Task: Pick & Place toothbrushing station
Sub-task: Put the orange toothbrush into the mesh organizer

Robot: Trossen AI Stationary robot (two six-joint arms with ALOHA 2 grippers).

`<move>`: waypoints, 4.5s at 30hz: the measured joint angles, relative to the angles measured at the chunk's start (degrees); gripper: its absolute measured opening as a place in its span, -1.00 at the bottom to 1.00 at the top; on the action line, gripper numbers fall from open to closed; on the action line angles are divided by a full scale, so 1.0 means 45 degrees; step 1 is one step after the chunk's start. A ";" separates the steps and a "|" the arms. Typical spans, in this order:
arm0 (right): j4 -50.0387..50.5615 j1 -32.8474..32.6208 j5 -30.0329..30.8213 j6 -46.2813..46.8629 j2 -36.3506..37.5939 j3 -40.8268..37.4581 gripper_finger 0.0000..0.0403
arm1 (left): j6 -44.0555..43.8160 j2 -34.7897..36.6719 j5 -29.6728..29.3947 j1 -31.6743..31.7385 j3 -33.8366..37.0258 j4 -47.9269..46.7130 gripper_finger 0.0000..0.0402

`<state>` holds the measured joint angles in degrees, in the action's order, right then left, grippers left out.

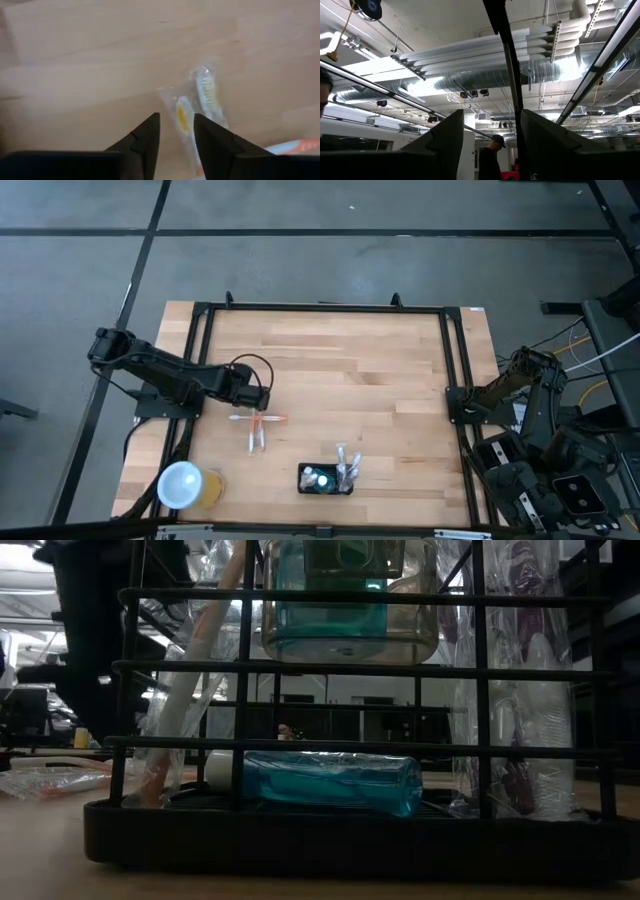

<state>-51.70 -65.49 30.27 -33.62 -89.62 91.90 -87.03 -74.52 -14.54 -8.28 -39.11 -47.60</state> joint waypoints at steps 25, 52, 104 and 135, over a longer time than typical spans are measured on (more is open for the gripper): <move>-0.0076 0.0005 -0.0065 0.0600 0.0000 0.0000 0.00 | 0.1616 -0.1822 0.0584 0.0963 0.0344 0.1859 -0.38; -0.0038 -0.0005 0.0268 0.0624 0.0000 0.0000 0.00 | 0.5824 -0.0493 -0.4486 -0.0178 0.0324 1.3928 -0.99; -0.0783 0.0384 0.2149 0.1379 0.0000 0.0000 0.00 | 1.9955 -0.5784 -1.3367 -0.7988 -0.3697 2.2455 -0.99; -0.0394 0.0417 0.2081 0.1752 0.0000 0.0000 0.00 | 1.6184 -0.7339 -1.2829 -0.7877 -0.3684 2.2519 0.20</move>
<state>-53.47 -63.62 39.64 -25.73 -89.62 91.90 -14.20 -107.55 -72.27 -43.72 -55.69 53.74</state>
